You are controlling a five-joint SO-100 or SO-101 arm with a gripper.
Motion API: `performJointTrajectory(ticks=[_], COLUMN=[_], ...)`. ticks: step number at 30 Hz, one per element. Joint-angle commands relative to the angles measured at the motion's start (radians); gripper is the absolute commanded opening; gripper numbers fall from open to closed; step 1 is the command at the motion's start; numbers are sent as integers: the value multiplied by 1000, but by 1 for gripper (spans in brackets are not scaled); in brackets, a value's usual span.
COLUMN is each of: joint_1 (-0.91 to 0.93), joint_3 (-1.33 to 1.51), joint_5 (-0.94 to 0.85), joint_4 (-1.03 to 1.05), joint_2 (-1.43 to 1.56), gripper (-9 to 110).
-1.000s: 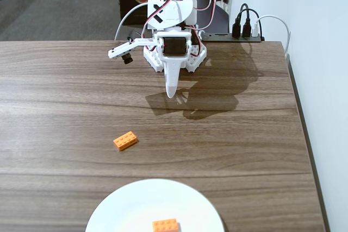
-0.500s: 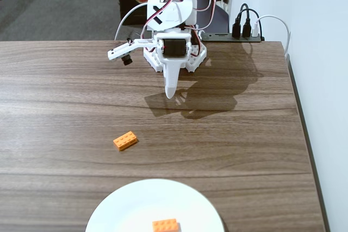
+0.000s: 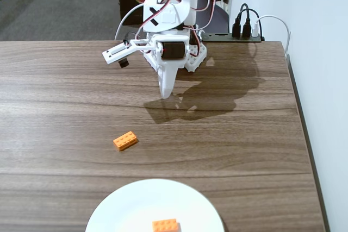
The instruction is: Grasp a lego block and put it on the plate.
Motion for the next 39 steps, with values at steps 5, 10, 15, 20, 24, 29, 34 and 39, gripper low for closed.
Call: performJointTrajectory(ticks=[5, 10, 15, 20, 24, 29, 34, 39], joint_1=[23, 49, 95, 170, 219, 278, 318, 371], joint_3=[-130, -146, -196, -287, -351, -410, -477, -575], joint_5=[-60, -87, -170, -230, -291, -407, -506, -588], joint_4=[63, 71, 95, 123, 132, 124, 130, 140], joint_2=[-74, -106, -178, -278, -351, -417, -479, -563], gripper=[1, 1, 1, 1, 1, 1, 1, 1])
